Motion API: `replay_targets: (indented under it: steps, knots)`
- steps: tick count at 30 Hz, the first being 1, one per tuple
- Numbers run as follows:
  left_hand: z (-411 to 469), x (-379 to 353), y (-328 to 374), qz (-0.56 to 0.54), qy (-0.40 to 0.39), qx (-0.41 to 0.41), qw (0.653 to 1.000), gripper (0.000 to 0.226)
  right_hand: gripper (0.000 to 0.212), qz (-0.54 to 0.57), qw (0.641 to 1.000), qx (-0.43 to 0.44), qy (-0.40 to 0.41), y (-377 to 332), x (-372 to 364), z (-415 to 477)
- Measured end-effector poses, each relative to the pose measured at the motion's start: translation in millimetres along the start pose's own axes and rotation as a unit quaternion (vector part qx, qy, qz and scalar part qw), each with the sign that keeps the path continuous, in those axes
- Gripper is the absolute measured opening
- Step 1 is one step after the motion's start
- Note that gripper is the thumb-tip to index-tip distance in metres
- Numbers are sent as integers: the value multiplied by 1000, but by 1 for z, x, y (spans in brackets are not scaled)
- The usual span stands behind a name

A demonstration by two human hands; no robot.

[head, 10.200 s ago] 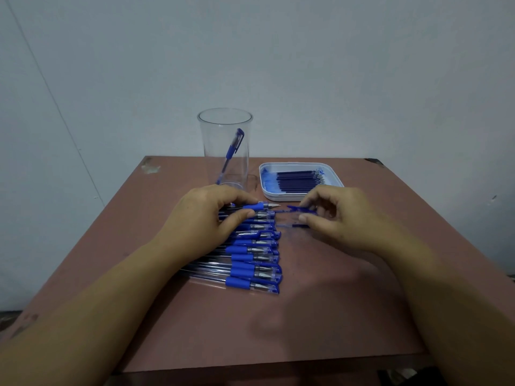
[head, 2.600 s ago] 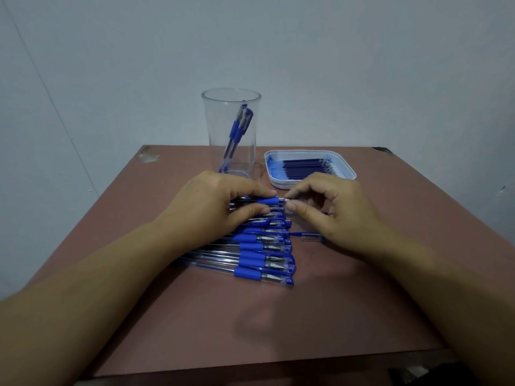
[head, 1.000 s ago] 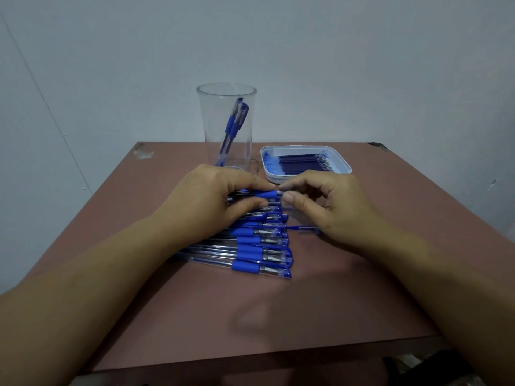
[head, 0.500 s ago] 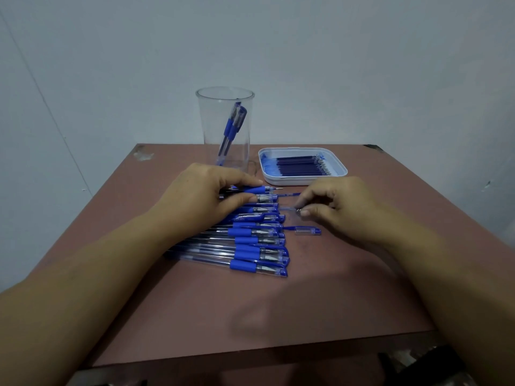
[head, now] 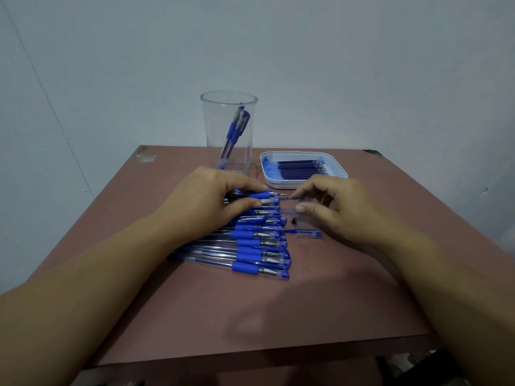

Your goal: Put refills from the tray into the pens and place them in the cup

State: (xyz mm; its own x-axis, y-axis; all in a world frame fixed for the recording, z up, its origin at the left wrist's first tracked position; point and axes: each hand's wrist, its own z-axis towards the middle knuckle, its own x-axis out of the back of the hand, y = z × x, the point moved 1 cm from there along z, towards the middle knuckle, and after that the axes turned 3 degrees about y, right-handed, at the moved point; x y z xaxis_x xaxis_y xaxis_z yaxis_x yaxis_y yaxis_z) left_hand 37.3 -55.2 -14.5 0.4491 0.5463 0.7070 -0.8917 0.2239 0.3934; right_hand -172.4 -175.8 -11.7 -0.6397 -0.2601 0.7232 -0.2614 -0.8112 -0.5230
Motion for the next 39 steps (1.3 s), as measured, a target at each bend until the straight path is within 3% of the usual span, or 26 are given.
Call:
replay_targets:
  steps: [3, 8, 11, 16, 21, 27, 32, 39]
  knots:
    - [0, -1, 1, -1, -1, -9, 1000, 29, 18, 5, 995, 62, 78, -7, -4, 0]
    - [-1, -4, 9, -19, 0, -31, 999, 28, 15, -34, 987, 129, 87, -11, -18, 6]
    - [0, -4, 6, -8, -6, -22, 1000, 28, 7, -44, 989, 117, 80, -5, -15, 6]
    - [1, -3, 1, 10, -12, -3, 1000, 30, 10, -61, 992, 74, 85, 8, -2, -2]
    - [-1, -3, 4, 5, -5, -14, 1000, 28, 17, -81, 984, 126, 96, -1, -8, 0]
    - [-1, 0, -3, 14, -5, -9, 1000, 28, 8, -116, 979, 149, 77, 5, -1, 10]
    - [0, 0, -6, 15, 16, -7, 1000, 28, 25, -98, 983, 156, 18, 3, 15, 20]
    - [1, -1, -8, 17, 16, -16, 1000, 28, 9, -64, 982, 166, 61, 3, -6, 24]
